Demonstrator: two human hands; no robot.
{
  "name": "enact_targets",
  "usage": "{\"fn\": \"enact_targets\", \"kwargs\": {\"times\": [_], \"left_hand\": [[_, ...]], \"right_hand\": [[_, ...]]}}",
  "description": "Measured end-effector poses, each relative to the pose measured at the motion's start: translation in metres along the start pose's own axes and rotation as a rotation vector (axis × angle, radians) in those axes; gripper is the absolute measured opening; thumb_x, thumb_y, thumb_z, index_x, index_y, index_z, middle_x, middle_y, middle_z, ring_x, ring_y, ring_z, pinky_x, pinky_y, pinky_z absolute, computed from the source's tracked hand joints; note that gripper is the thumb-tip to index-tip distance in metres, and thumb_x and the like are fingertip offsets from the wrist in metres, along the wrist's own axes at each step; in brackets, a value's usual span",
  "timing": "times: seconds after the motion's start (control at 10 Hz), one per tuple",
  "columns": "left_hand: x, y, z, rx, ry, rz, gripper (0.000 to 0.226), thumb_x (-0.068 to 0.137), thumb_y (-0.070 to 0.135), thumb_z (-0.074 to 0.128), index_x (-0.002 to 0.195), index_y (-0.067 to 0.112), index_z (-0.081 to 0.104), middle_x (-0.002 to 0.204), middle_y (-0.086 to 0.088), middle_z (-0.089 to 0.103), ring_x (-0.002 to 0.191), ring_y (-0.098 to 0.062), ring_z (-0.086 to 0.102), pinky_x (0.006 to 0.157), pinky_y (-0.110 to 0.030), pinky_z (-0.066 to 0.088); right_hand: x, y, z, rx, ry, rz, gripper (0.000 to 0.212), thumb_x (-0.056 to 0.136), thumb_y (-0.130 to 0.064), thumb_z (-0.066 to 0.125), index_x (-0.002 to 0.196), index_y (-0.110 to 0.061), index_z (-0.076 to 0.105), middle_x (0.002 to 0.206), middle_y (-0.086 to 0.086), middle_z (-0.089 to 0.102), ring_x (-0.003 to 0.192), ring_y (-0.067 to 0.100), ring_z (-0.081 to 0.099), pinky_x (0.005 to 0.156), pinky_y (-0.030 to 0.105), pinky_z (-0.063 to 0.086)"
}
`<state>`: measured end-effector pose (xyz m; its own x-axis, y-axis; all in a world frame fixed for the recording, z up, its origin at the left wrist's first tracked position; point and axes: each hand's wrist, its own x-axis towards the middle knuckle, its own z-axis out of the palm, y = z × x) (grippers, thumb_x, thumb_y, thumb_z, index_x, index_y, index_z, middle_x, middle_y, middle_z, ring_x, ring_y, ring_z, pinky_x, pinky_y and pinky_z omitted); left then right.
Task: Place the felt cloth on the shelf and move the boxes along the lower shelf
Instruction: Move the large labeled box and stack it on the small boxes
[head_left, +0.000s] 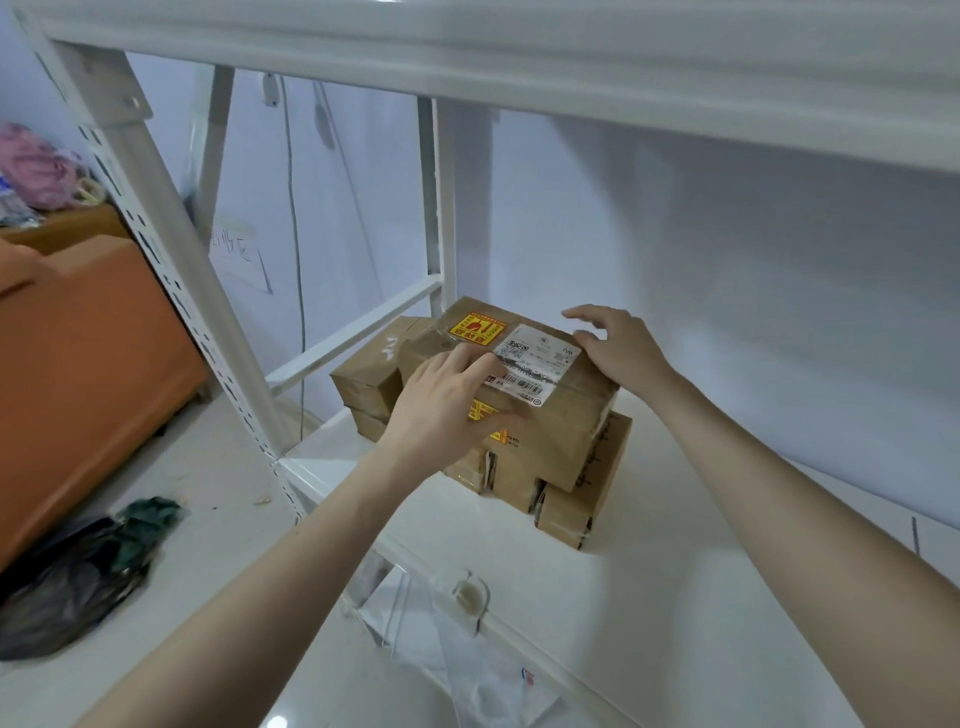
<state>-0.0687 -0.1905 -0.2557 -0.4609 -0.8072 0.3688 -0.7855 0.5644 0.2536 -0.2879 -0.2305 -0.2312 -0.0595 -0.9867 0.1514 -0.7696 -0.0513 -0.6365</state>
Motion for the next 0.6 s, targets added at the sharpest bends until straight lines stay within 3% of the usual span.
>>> {"fn": "enact_targets", "kwargs": {"times": [0.1,0.2,0.3,0.4,0.5,0.6], "left_hand": [[0.002,0.0,-0.003,0.022,-0.024,-0.018,0.058,0.077,0.064,0.057,0.117,0.023,0.055,0.127,0.002,0.053,0.108,-0.022,0.051,0.089,-0.031,0.038],[0.0,0.003,-0.004,0.017,-0.041,-0.029,0.065,0.074,0.071,0.049,0.116,0.023,0.055,0.127,0.003,0.053,0.109,-0.022,0.051,0.092,-0.032,0.038],[-0.004,0.004,-0.001,-0.044,0.001,-0.035,0.062,0.079,0.071,0.042,0.116,0.023,0.056,0.127,0.003,0.055,0.115,-0.023,0.052,0.097,-0.034,0.039],[-0.007,0.007,0.001,-0.03,-0.003,-0.039,0.06,0.086,0.067,0.038,0.123,0.022,0.053,0.134,0.002,0.053,0.127,-0.022,0.046,0.109,-0.037,0.031],[-0.014,0.013,0.003,0.002,-0.057,-0.064,0.066,0.088,0.068,0.03,0.137,0.025,0.042,0.154,0.003,0.032,0.147,-0.021,0.017,0.119,-0.046,0.004],[-0.023,0.017,-0.002,0.058,-0.103,-0.104,0.081,0.081,0.076,0.01,0.15,0.034,0.015,0.162,0.005,-0.003,0.147,-0.016,-0.014,0.115,-0.047,-0.013]], "right_hand": [[-0.015,-0.007,0.0,-0.021,0.091,-0.096,0.038,0.096,-0.028,0.044,0.134,-0.025,0.051,0.144,-0.002,0.047,0.136,0.017,0.034,0.111,0.036,0.026],[-0.037,-0.018,0.001,-0.152,0.008,-0.13,0.043,0.095,-0.036,0.044,0.136,-0.026,0.048,0.149,-0.004,0.04,0.139,0.015,0.027,0.111,0.04,0.022],[-0.063,-0.024,0.005,-0.265,0.018,-0.166,0.039,0.094,-0.037,0.046,0.129,-0.024,0.055,0.138,-0.005,0.051,0.129,0.017,0.036,0.1,0.036,0.028],[-0.09,-0.025,0.005,-0.29,0.029,-0.191,0.041,0.093,-0.037,0.047,0.132,-0.024,0.053,0.14,-0.004,0.05,0.13,0.019,0.037,0.102,0.037,0.029],[-0.106,-0.023,0.004,-0.318,-0.085,-0.18,0.052,0.096,-0.041,0.041,0.145,-0.025,0.034,0.156,-0.003,0.028,0.143,0.016,0.022,0.114,0.037,0.018],[-0.12,-0.021,-0.005,-0.339,-0.132,-0.147,0.062,0.096,-0.047,0.037,0.151,-0.027,0.016,0.162,-0.004,0.004,0.148,0.015,0.003,0.119,0.046,0.003]]}}
